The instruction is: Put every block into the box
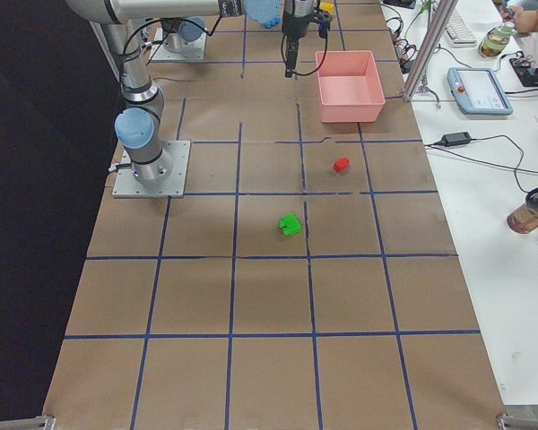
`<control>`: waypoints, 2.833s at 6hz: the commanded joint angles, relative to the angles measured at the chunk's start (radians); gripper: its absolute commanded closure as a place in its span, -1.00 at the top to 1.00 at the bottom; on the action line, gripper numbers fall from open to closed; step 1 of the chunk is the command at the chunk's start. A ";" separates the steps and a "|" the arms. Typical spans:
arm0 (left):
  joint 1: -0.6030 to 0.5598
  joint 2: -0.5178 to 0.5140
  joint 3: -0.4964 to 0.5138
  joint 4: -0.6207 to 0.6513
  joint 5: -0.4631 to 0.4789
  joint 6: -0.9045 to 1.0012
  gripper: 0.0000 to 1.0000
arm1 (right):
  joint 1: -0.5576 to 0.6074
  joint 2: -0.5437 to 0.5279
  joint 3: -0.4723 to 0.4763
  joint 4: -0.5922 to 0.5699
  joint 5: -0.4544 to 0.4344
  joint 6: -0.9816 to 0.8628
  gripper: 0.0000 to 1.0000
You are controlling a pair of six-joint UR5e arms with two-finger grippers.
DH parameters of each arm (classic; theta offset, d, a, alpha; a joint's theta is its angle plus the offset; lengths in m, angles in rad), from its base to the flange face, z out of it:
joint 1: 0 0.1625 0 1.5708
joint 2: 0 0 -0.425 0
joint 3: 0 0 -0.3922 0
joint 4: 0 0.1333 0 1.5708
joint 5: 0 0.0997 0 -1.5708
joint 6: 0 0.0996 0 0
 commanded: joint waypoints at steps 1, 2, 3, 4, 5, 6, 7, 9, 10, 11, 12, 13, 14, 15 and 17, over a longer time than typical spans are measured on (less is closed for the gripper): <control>0.005 -0.046 -0.154 0.236 -0.041 0.008 0.87 | -0.072 0.007 0.004 -0.005 -0.012 -0.153 1.00; 0.005 -0.058 -0.258 0.415 -0.048 0.007 0.87 | -0.189 0.008 0.004 -0.003 -0.013 -0.356 1.00; 0.004 -0.098 -0.281 0.484 -0.102 -0.001 0.84 | -0.294 0.011 0.006 -0.017 -0.013 -0.569 1.00; 0.004 -0.147 -0.310 0.574 -0.132 0.002 0.83 | -0.371 0.032 0.009 -0.018 -0.015 -0.740 1.00; 0.005 -0.204 -0.315 0.648 -0.121 0.008 0.83 | -0.466 0.061 0.013 -0.032 -0.056 -0.874 1.00; 0.005 -0.237 -0.313 0.667 -0.117 0.011 0.84 | -0.550 0.113 0.031 -0.149 -0.067 -1.033 1.00; 0.004 -0.248 -0.316 0.669 -0.067 0.007 0.84 | -0.625 0.169 0.073 -0.267 -0.068 -1.129 1.00; 0.004 -0.262 -0.313 0.672 -0.065 0.005 0.76 | -0.672 0.261 0.194 -0.484 -0.065 -1.116 1.00; 0.004 -0.265 -0.315 0.670 -0.071 0.004 0.74 | -0.672 0.269 0.254 -0.535 -0.053 -1.109 1.00; 0.004 -0.268 -0.316 0.667 -0.071 0.002 0.73 | -0.672 0.273 0.306 -0.592 -0.042 -1.121 1.00; 0.004 -0.270 -0.316 0.666 -0.069 0.001 0.73 | -0.672 0.301 0.349 -0.686 -0.033 -1.159 1.00; 0.004 -0.269 -0.316 0.666 -0.074 0.007 0.47 | -0.672 0.347 0.363 -0.757 -0.033 -1.193 1.00; 0.002 -0.267 -0.316 0.666 -0.077 0.022 -0.49 | -0.672 0.356 0.365 -0.758 -0.033 -1.194 1.00; -0.004 -0.262 -0.316 0.666 -0.077 0.048 -0.98 | -0.672 0.356 0.366 -0.755 -0.035 -1.196 1.00; -0.030 -0.229 -0.307 0.658 -0.078 0.050 -1.00 | -0.672 0.358 0.384 -0.752 -0.050 -1.230 0.99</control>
